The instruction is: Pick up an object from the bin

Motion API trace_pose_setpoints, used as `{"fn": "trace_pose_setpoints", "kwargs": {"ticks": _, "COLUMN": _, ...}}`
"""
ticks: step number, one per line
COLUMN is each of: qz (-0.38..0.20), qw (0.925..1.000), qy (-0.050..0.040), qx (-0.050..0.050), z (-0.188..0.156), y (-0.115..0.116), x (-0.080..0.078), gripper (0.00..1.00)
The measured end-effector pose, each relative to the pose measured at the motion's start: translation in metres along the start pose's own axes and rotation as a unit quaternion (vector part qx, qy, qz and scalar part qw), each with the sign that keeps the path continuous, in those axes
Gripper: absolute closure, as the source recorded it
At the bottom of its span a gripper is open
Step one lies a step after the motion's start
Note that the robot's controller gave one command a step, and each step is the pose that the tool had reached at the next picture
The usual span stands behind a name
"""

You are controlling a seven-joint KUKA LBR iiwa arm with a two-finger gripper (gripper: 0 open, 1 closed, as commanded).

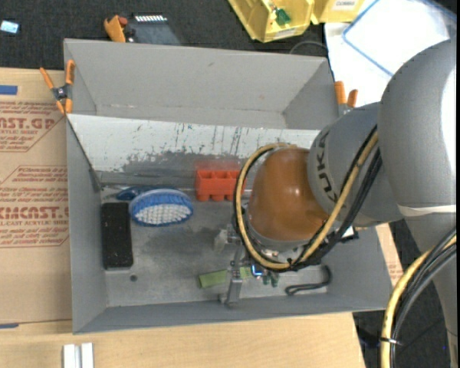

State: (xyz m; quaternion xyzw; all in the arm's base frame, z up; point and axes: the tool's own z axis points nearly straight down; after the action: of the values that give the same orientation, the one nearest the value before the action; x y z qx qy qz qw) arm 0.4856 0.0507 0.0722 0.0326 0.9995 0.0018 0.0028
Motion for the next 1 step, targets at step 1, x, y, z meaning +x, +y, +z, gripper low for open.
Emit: {"fn": "trace_pose_setpoints", "kwargs": {"ticks": 1, "qz": -0.030, "qw": 0.9995, "qy": -0.0092, "qx": 0.000, "z": 0.0088, "y": -0.0016, "x": -0.0012, "gripper": 0.00}}
